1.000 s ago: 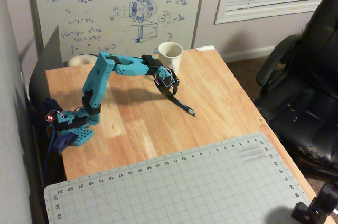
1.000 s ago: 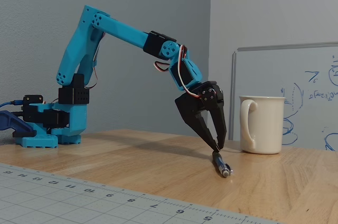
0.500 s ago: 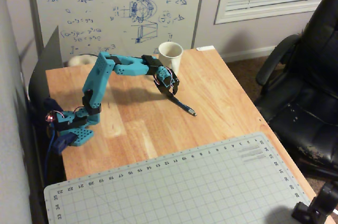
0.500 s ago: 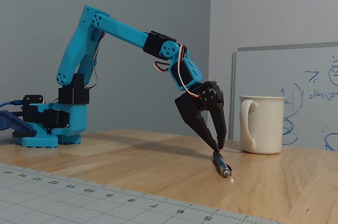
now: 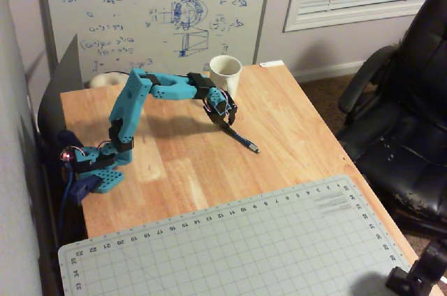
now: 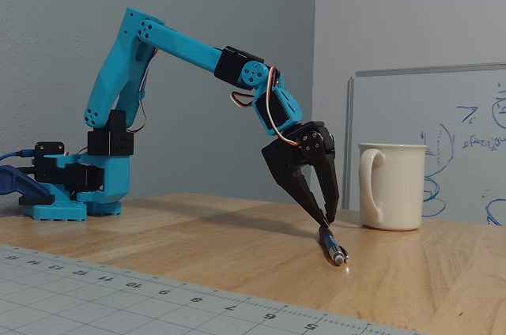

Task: Touch the pen.

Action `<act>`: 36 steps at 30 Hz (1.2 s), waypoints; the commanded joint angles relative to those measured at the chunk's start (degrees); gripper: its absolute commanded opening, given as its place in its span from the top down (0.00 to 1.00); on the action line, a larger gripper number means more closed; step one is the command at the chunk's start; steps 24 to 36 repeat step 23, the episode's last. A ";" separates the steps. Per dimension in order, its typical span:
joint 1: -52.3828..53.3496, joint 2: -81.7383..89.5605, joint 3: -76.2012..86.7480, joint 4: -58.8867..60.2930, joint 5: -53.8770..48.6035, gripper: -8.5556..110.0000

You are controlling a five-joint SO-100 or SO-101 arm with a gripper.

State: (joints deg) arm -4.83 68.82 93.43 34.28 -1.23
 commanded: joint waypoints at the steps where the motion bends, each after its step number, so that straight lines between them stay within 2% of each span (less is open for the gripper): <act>1: 0.70 1.23 -3.69 0.35 -0.26 0.92; 36: 0.70 1.23 -4.31 0.35 -0.26 0.92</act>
